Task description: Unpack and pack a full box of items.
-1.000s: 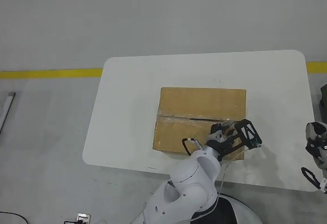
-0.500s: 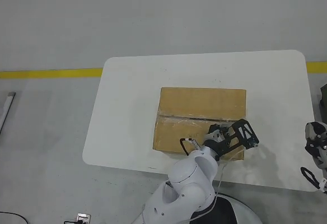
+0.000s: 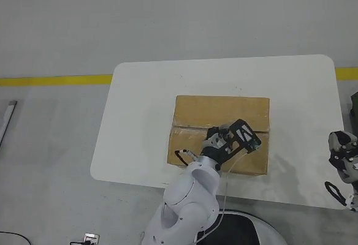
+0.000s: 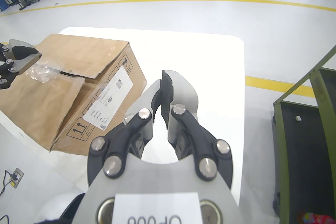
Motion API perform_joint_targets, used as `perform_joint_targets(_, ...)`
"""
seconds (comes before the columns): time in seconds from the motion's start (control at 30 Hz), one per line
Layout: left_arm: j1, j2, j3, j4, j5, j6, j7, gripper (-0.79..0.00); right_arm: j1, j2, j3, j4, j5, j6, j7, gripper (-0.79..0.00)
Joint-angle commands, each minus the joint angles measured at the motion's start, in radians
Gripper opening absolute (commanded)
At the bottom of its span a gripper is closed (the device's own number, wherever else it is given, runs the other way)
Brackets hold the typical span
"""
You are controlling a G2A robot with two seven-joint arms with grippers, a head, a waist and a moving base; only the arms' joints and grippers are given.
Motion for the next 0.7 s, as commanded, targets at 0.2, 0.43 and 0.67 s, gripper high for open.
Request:
perform_joint_targets(0.2, 0.074, 0.023, -0.164, -0.116, 0.036, -0.035, -0.002, -0.785, 0.028, 0.000, -0.024, -0.006, 0.012, -0.010, 0.010, -0.785)
perform_joint_targets(0.43, 0.134, 0.042, -0.305, -0.171, 0.069, -0.071, 0.023, -0.785, 0.062, -0.001, -0.069, -0.006, 0.072, -0.021, 0.019, -0.785)
perform_joint_targets(0.67, 0.171, 0.056, -0.443, -0.201, 0.088, -0.070, 0.056, -0.785, 0.095, 0.002, -0.158, -0.006, 0.067, -0.085, 0.049, -0.785)
